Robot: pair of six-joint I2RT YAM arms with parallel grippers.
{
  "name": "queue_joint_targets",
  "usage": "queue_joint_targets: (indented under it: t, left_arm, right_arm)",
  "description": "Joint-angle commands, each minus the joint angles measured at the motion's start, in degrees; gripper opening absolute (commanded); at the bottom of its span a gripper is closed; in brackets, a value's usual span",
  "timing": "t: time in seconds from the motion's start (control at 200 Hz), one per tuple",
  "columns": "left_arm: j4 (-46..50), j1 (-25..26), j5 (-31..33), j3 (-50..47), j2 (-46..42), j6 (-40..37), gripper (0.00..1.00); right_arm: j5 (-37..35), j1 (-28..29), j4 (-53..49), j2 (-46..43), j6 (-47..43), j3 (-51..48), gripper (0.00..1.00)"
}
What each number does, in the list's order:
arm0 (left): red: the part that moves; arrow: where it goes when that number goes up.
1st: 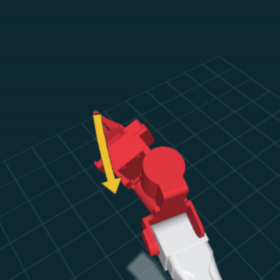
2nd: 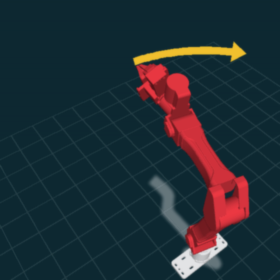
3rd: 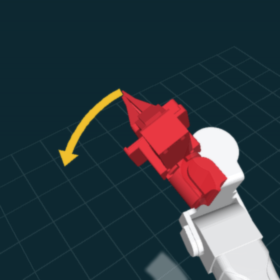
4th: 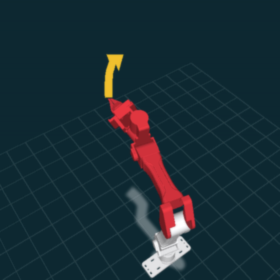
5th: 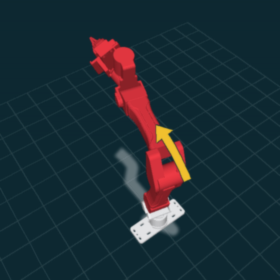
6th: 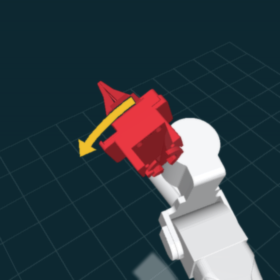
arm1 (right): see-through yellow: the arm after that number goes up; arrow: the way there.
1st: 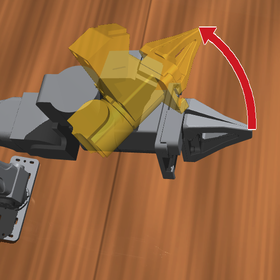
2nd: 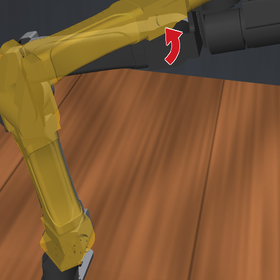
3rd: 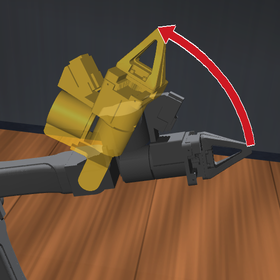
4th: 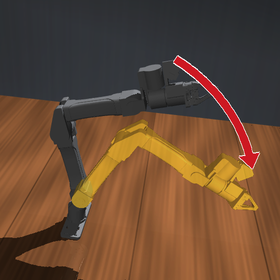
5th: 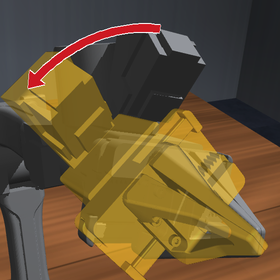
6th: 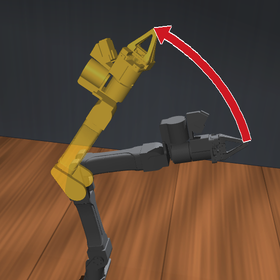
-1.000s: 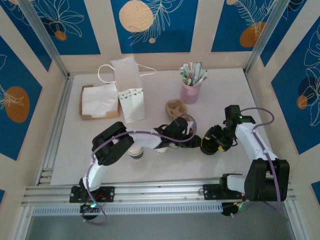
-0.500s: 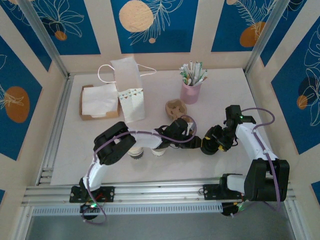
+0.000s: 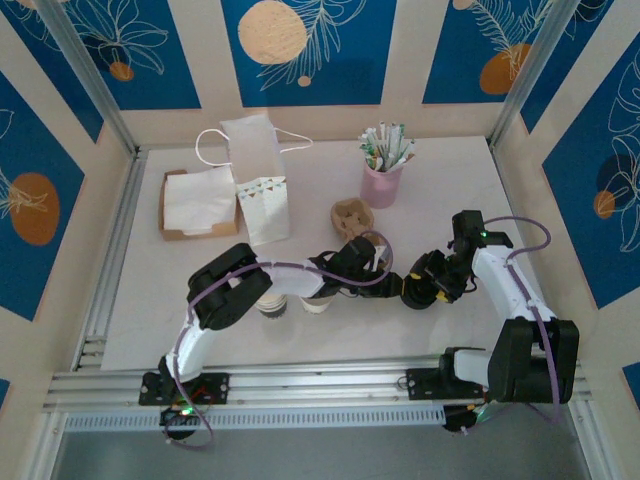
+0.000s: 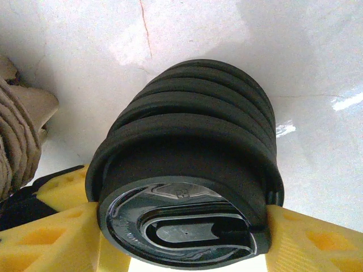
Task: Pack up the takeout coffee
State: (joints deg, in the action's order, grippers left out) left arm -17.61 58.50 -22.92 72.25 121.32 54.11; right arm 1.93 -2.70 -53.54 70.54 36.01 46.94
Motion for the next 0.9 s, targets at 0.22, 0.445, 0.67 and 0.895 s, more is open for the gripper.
queue_joint_targets:
  t: [0.22,0.445,0.67,0.895]
  left_arm:
    - [-1.0,-0.2,-1.3,-0.7,-0.8,-0.4,0.48]
    - [-1.3,-0.2,-2.5,0.0,-3.2,-0.3,0.49]
    - [0.5,0.0,-2.8,0.9,-8.9,-1.3,0.57]
    - [8.9,0.2,0.3,2.8,-17.3,-6.5,0.72]
  right_arm:
    - [0.1,-0.1,-3.9,-3.8,0.2,3.6,0.67]
    - [-1.1,0.0,-6.3,-6.4,0.1,6.6,0.67]
    - [-1.1,-0.1,-8.0,-9.1,-0.4,10.4,0.67]
    - [-0.4,0.3,-9.7,-10.9,-1.9,14.4,0.67]
